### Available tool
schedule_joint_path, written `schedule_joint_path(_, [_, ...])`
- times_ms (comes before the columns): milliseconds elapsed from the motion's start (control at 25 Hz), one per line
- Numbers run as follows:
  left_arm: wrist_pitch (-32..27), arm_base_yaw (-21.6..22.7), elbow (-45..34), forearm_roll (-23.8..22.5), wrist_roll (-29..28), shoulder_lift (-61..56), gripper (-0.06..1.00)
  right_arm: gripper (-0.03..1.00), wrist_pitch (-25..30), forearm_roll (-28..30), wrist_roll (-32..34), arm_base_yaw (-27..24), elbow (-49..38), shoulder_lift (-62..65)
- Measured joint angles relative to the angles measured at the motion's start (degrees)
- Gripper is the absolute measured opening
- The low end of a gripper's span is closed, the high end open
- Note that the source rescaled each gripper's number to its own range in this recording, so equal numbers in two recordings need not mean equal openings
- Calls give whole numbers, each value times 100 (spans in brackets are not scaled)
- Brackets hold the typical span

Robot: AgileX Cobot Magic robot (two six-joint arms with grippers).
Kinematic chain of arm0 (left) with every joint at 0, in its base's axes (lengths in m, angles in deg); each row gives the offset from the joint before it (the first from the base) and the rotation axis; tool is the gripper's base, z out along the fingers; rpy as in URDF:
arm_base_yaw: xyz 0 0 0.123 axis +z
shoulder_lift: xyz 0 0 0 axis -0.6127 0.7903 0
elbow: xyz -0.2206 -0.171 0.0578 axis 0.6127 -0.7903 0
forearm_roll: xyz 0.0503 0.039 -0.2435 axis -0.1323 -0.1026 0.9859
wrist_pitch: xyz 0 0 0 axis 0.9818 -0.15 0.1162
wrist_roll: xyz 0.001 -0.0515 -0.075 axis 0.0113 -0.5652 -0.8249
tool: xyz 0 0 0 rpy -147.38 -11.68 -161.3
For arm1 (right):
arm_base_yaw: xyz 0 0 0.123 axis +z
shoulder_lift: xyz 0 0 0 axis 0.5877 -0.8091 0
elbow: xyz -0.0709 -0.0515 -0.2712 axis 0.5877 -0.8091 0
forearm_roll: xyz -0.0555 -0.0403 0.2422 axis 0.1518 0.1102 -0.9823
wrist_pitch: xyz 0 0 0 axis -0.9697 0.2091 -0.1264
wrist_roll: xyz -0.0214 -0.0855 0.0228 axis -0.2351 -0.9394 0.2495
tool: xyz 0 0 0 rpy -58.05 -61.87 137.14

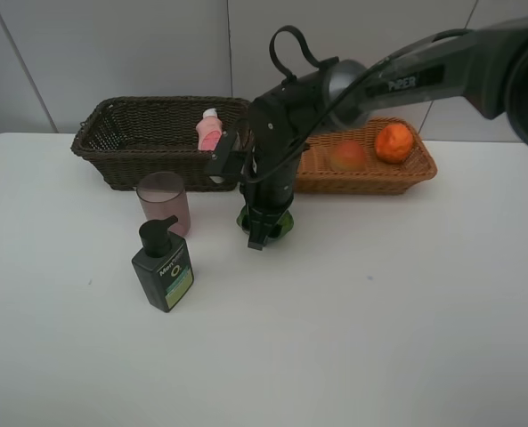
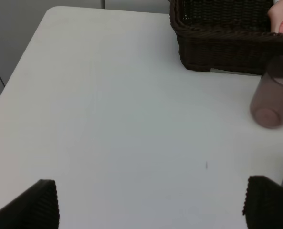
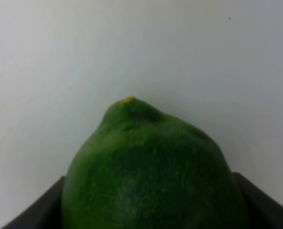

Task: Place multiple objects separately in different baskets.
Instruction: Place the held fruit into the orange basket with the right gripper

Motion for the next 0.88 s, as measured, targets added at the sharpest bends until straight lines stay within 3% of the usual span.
schedule_joint_path(440, [0, 0, 0, 0, 0, 0, 100, 50, 46, -42, 166, 17, 0, 63])
schedule_joint_path(880, [0, 0, 0, 0, 0, 0, 100, 50, 856, -164, 2133, 113, 0, 1229])
